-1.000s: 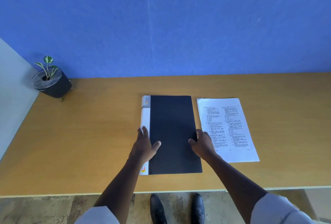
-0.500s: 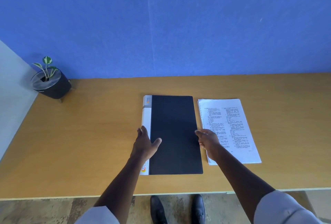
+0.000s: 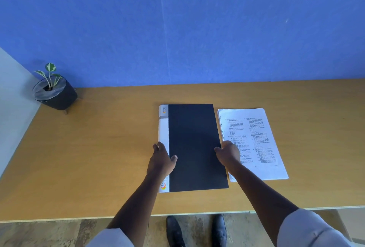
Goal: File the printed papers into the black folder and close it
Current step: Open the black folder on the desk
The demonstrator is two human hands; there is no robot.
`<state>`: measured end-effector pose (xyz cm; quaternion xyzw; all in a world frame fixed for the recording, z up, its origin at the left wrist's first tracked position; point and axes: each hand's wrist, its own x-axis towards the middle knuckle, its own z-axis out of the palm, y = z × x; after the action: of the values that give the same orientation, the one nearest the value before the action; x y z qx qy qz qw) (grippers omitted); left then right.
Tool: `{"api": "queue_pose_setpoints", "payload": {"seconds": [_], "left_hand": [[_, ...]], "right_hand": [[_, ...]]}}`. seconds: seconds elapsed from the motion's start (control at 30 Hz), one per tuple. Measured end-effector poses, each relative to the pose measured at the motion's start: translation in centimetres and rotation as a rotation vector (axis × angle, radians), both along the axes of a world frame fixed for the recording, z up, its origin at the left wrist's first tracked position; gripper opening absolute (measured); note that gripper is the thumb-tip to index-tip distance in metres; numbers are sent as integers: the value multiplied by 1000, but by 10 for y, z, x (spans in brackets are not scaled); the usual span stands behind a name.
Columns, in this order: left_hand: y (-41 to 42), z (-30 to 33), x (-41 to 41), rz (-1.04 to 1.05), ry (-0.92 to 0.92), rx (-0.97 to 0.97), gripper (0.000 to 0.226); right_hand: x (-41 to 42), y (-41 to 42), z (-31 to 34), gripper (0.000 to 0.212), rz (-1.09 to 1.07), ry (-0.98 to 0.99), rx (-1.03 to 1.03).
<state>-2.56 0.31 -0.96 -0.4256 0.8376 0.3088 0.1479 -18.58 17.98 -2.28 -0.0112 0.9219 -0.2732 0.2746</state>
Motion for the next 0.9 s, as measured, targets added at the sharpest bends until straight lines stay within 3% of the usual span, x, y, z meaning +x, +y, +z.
{"api": "queue_pose_setpoints", "payload": {"seconds": [0.2, 0.43, 0.67, 0.9], "left_hand": [[1, -2, 2, -25, -7, 2, 97], [0, 0, 3, -33, 1, 27, 103], [0, 4, 1, -12, 15, 48, 98], [-5, 11, -2, -4, -4, 31, 85]], "right_hand": [[0, -2, 2, 29, 20, -33, -25], [-12, 3, 5, 44, -231, -241, -227], [-18, 9, 12, 20, -311, -332, -321], [-18, 6, 18, 12, -267, -198, -362]]}}
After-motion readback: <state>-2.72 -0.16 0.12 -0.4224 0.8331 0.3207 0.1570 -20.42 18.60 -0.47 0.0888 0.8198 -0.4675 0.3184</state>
